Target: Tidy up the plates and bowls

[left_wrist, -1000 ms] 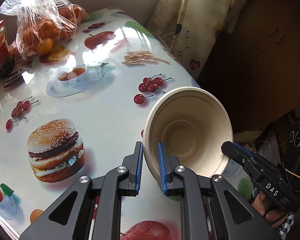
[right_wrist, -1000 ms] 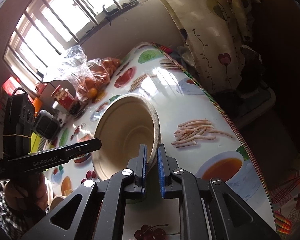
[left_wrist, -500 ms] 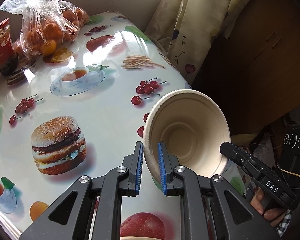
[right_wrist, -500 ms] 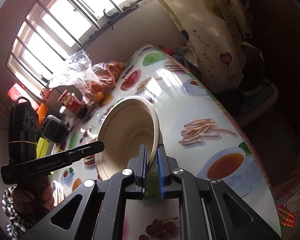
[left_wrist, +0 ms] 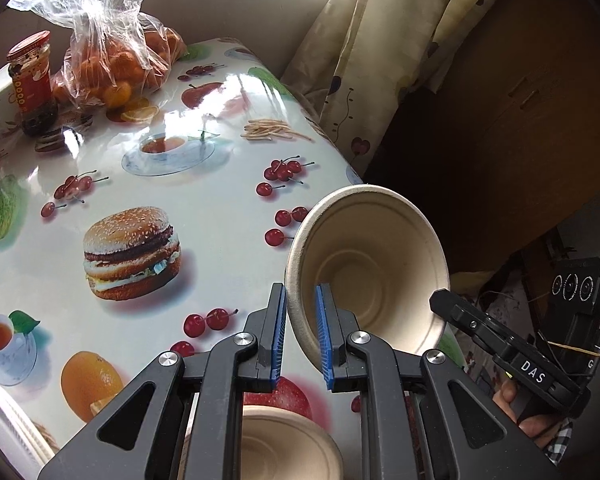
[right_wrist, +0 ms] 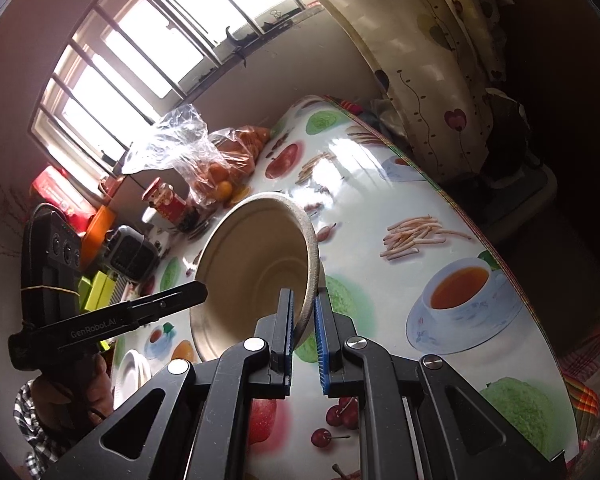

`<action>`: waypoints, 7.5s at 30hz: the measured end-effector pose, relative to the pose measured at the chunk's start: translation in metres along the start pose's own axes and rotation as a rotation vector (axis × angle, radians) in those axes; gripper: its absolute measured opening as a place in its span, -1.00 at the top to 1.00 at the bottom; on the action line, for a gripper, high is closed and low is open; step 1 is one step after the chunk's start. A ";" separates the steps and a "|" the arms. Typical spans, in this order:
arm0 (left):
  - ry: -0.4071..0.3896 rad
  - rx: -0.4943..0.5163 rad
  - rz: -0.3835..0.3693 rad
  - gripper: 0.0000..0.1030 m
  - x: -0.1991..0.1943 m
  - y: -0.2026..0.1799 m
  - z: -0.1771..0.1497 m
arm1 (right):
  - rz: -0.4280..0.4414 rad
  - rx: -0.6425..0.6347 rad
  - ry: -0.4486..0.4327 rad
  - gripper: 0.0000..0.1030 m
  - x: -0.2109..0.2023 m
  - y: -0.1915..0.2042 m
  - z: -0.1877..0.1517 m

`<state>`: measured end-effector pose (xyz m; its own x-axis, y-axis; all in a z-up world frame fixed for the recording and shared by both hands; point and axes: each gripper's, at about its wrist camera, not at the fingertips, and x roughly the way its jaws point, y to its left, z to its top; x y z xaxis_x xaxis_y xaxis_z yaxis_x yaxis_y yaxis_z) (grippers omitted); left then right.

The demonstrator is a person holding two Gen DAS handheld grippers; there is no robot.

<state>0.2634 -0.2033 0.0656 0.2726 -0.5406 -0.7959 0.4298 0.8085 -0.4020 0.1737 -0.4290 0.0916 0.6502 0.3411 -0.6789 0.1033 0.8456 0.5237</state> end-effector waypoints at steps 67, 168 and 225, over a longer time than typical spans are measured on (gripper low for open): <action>-0.066 -0.059 0.075 0.70 -0.076 0.051 -0.129 | 0.036 -0.088 0.115 0.78 -0.004 0.073 -0.108; -0.251 0.009 0.289 0.07 -0.093 0.065 -0.155 | -0.146 -0.256 -0.017 -0.14 0.005 0.070 -0.131; -0.167 0.019 0.180 0.57 -0.065 0.048 -0.152 | -0.019 -0.209 0.030 0.62 0.017 0.074 -0.123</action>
<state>0.1350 -0.0941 0.0292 0.4840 -0.4205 -0.7674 0.3768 0.8917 -0.2509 0.1000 -0.3097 0.0554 0.6267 0.3333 -0.7044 -0.0451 0.9179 0.3942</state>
